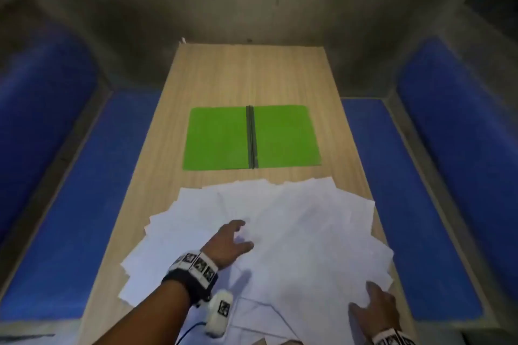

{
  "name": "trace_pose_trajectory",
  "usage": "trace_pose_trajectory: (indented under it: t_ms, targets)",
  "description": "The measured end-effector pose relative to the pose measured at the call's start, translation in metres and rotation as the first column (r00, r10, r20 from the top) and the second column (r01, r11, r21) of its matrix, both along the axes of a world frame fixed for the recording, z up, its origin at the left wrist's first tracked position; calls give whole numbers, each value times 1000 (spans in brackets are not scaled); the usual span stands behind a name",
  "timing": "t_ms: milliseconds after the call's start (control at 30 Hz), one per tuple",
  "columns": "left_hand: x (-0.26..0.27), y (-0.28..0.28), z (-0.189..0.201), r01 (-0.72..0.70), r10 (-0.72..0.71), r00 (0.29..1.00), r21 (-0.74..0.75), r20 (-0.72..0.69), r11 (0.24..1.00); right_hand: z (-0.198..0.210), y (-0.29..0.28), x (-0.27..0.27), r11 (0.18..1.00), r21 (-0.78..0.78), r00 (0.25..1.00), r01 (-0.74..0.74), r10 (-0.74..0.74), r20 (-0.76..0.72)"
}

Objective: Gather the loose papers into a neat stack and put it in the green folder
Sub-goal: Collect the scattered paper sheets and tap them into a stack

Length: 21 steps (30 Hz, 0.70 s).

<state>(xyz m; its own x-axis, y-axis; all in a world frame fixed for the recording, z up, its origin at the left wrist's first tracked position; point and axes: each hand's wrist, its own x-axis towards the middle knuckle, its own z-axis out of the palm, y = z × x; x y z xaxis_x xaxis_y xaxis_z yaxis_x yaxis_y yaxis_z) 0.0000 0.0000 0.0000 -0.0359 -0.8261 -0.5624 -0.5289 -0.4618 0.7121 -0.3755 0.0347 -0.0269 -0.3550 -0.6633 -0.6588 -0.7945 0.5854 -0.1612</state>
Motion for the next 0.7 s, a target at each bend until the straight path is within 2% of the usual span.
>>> trace_pose_trajectory:
  t_ms: [100, 167, 233, 500, 600, 700]
  targets:
    - [-22, -28, -13, -1, 0, 993, 11, 121, 1000, -1, 4, 9, 996, 72, 998, -49, 51, -27]
    - [-34, -39, -24, 15, -24, 976, 43, 218, 999, 2, 8, 17, 996, 65, 997, -69, 71, -34]
    - [-40, -43, -36, 17, -41, 966, 95, 256, 995, 3, 8, 22, 994, 50, 994, -101, 103, -23]
    - [-93, -29, -45, 207, -227, 966, 155, 127, 966, -2, 1, 48, 958, -89, 962, -272, 272, -13]
    - [-104, -12, -50, 169, -183, 980, 157, 75, 973, -7, 0, 58, 931, -140, 938, -338, 345, 33]
    - [-96, 0, -44, 52, -51, 999, 131, -13, 990, -9, -4, 63, 913, -229, 920, -337, 371, 126]
